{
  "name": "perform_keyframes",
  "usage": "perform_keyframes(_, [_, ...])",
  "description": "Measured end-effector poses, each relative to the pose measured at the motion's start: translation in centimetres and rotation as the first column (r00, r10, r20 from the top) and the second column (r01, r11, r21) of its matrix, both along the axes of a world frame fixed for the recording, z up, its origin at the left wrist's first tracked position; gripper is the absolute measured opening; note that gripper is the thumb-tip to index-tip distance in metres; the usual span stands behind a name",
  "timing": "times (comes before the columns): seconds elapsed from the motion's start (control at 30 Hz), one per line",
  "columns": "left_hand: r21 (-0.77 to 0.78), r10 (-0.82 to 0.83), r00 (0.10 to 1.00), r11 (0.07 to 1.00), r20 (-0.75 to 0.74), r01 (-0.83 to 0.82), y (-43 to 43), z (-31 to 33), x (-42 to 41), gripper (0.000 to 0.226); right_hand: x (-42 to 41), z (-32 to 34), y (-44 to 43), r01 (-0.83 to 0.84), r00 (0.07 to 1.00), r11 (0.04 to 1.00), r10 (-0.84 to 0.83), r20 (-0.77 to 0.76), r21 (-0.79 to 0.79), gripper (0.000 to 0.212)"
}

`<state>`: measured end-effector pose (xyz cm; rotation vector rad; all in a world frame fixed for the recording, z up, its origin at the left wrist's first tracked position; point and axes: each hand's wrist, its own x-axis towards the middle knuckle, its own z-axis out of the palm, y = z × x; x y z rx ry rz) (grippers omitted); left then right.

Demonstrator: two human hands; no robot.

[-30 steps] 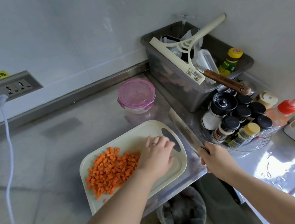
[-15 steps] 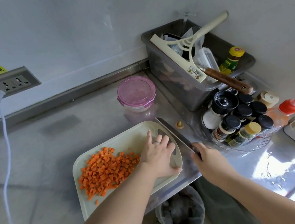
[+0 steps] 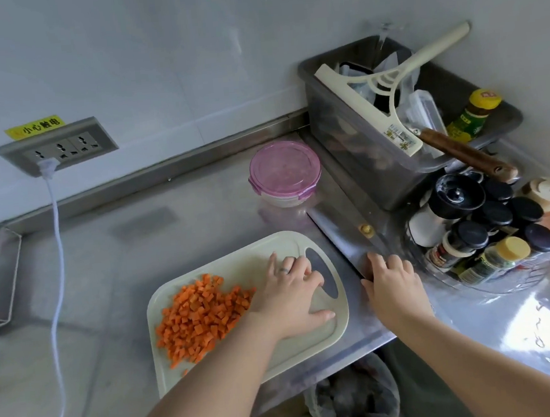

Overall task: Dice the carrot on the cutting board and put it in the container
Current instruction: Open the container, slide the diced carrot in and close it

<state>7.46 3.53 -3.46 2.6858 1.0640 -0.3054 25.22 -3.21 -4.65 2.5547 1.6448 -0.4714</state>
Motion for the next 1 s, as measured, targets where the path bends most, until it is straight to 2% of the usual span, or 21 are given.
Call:
perform_keyframes(0.07, [0.022,0.095,0.991,0.995,0.093,-0.098,1.2,0.5,-0.4,0.047,-0.3,0.2,0.3,-0.001,1.000,1.000,0.001,0.007,-0.019,0.050])
perform_keyframes(0.13, [0.001,0.256,0.938,0.965,0.232,-0.263,3.0,1.0,-0.6,0.035,-0.6,0.9,0.8,-0.006,0.999,1.000,0.006,0.035,0.011,0.052])
perform_keyframes(0.2, [-0.139,0.498,0.777,0.864,0.385,-0.485,5.3,1.5,-0.8,0.027,-0.9,2.2,2.1,-0.006,0.999,0.990,0.011,-0.038,0.143,0.053])
perform_keyframes(0.27, [-0.344,0.713,0.537,0.694,0.451,-0.632,8.0,1.9,-0.8,0.028,-1.4,3.5,4.9,0.053,0.965,0.965,0.016,-0.261,0.256,0.049])
perform_keyframes(0.37, [-0.566,0.870,0.282,0.480,0.403,-0.670,11.9,2.3,-0.6,0.042,-1.9,4.8,11.2,0.235,0.793,0.959,-0.094,-0.602,0.159,0.031])
perform_keyframes(0.43, [-0.713,0.925,0.150,0.366,0.349,-0.597,14.1,2.3,-0.3,0.048,-1.9,4.6,14.7,0.377,0.581,0.925,-0.197,-0.790,0.046,0.023])
perform_keyframes(0.5, [-0.756,0.935,0.122,0.342,0.332,-0.558,15.5,2.2,0.1,0.039,-2.0,3.9,16.9,0.476,0.402,0.877,-0.285,-0.870,-0.067,0.026])
perform_keyframes(0.57, [-0.746,0.925,0.149,0.370,0.349,-0.553,16.2,2.1,0.6,0.015,-2.3,3.4,17.8,0.518,0.308,0.844,-0.338,-0.889,-0.141,0.025])
perform_keyframes(0.67, [-0.743,0.929,0.107,0.349,0.354,-0.570,16.8,1.8,0.4,0.021,-3.5,2.6,18.4,0.530,0.265,0.833,-0.341,-0.902,-0.160,0.021])
perform_keyframes(0.77, [-0.768,0.946,0.019,0.273,0.322,-0.580,17.0,1.5,-1.2,0.019,-5.3,2.8,19.0,0.520,0.312,0.844,-0.328,-0.892,-0.129,0.019])
perform_keyframes(0.83, [-0.807,0.957,-0.039,0.221,0.288,-0.548,16.6,1.7,-2.7,0.010,-6.7,3.2,19.2,0.518,0.309,0.845,-0.332,-0.891,-0.136,0.022])
perform_keyframes(0.93, [-0.857,0.967,-0.082,0.173,0.242,-0.485,15.3,1.9,-5.2,0.032,-9.0,3.7,19.0,0.490,0.197,0.846,-0.342,-0.919,-0.210,0.029])
perform_keyframes(1.0, [-0.879,0.974,-0.111,0.126,0.198,-0.460,14.2,2.1,-7.0,0.027,-10.0,3.8,18.4,0.461,0.148,0.855,-0.336,-0.930,-0.235,0.029])
